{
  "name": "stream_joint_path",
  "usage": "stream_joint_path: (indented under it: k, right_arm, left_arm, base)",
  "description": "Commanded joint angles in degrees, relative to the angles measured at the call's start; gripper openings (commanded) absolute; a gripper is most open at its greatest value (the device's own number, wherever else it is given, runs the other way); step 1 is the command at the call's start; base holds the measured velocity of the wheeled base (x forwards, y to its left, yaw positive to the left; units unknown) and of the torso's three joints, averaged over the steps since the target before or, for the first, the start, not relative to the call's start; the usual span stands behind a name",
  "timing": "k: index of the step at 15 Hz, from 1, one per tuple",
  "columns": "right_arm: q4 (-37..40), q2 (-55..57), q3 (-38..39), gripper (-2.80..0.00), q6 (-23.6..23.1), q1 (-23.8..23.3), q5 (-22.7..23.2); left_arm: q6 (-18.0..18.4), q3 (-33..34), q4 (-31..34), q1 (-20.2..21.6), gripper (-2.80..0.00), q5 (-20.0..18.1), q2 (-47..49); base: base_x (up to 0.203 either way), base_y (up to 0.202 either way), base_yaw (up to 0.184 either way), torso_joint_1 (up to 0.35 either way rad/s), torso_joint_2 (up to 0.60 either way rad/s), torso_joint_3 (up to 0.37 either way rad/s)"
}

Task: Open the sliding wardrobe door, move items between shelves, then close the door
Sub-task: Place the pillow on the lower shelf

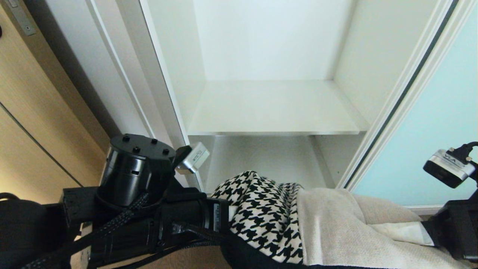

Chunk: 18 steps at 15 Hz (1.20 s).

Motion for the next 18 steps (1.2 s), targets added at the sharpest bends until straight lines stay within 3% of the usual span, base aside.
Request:
stream_joint_path:
  k: [1,8,14,18]
  right_arm:
    - [0.0,0.7,0.0,-2.80,0.2,0.1,0.3]
    - [-0.2,2.9,0.8,-2.80,-0.1,0.6,0.3]
    - [-3.3,6.4,1.2,-2.80,-0.3,1.1,0.3]
    - [-3.7,6.7,1.6,-2.80,-0.3,1.1,0.3]
  left_arm:
    - [-0.2,0.6,-0.1,0.1,-2.80,-0.1,0.2]
    - [-0.2,2.0,-1.1,0.1,-2.80,-0.3,1.4]
    - [-0.2,6.6,-8.6,0.0,-2.80,-0.6,4.4]
    - [-0.2,7.1,-9.1,0.0,-2.80,-0.8,4.7]
  base:
    - [0.000,0.000,0.000,0.000,0.00,0.000]
    - [0.000,0.000,0.000,0.000,0.00,0.000]
    - [0.000,0.000,0.000,0.000,0.00,0.000]
    - [0.000,0.000,0.000,0.000,0.00,0.000]
